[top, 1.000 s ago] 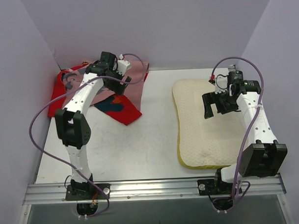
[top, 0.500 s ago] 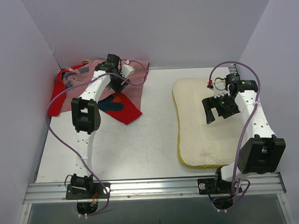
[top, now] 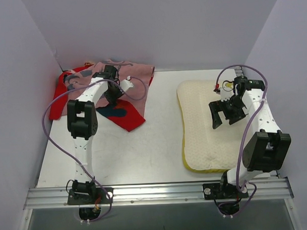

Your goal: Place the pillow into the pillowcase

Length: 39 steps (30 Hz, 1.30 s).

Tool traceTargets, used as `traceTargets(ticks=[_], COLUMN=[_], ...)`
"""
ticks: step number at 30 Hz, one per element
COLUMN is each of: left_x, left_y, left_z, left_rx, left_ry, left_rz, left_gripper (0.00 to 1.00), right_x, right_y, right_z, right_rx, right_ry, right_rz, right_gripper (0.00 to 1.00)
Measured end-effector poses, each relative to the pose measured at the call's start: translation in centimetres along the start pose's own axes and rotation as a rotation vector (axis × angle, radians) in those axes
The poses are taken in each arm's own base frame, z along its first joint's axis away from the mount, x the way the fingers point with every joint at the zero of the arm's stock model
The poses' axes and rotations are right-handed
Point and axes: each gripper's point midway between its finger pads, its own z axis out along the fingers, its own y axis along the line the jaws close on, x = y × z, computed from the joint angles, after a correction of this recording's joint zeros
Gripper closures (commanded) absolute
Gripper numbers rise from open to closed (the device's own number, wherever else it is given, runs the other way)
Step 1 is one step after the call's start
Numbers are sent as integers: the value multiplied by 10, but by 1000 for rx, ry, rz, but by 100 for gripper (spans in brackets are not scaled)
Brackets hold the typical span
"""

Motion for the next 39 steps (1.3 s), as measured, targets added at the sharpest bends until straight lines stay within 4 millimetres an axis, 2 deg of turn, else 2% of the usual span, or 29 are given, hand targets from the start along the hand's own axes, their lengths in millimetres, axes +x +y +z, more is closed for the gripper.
traceTargets(ticks=[2, 4, 9, 11, 12, 15, 18, 19, 21, 22, 25, 27, 28, 29, 30, 31, 32, 33, 34, 36, 39], left_x=[0, -6, -10, 2, 12, 45, 78, 89, 107, 111, 109, 93, 86, 75, 67, 64, 62, 60, 59, 57, 58], left_y=[-10, -25, -75, -105, -122, -174, -230, -246, -273, -278, -276, -258, -249, -232, -218, -204, -188, -174, -160, -135, -111], left_z=[-10, -32, -126, -159, -168, -169, -150, -144, -141, -142, -153, -166, -173, -182, -190, -195, -200, -202, -201, -188, -149], left_rx=[37, 67, 93, 101, 121, 250, 451, 513, 620, 643, 651, 598, 570, 522, 483, 447, 410, 380, 357, 314, 264], left_ry=[-16, -56, -197, -246, -253, -230, -159, -131, -84, -74, -88, -151, -179, -222, -257, -278, -293, -300, -301, -284, -222], left_rz=[9, 31, 127, 190, 210, 249, 266, 270, 265, 257, 205, 159, 137, 101, 67, 28, -13, -63, -110, -190, -291], left_gripper=[100, 100, 100, 100, 100, 100, 100, 88, 83, 81, 78, 69, 68, 58, 58, 39, 32, 30, 29, 28, 32], right_x=[-6, -15, -36, -44, -49, -61, -72, -75, -83, -88, -101, -117, -125, -133, -140, -148, -156, -164, -174, -184, -188], right_y=[0, 0, 2, 5, 6, 16, 38, 46, 61, 66, 82, 90, 93, 96, 99, 101, 104, 108, 111, 119, 129], right_z=[-2, -8, -24, -30, -32, -32, -25, -22, -12, -8, 5, 11, 14, 18, 21, 24, 27, 30, 35, 46, 64], right_rx=[-11, -13, -21, -38, -46, -73, -114, -129, -158, -167, -199, -205, -207, -206, -204, -199, -195, -191, -188, -191, -198], right_ry=[-10, -36, -101, -119, -129, -142, -127, -119, -98, -91, -69, -72, -78, -85, -94, -100, -108, -118, -129, -132, -108], right_rz=[1, -4, -21, -27, -32, -65, -127, -150, -187, -200, -231, -244, -252, -260, -267, -270, -275, -280, -285, -299, -311], right_gripper=[1, 2, 6, 8, 10, 16, 21, 23, 26, 26, 26, 24, 23, 23, 23, 23, 23, 24, 25, 25, 28])
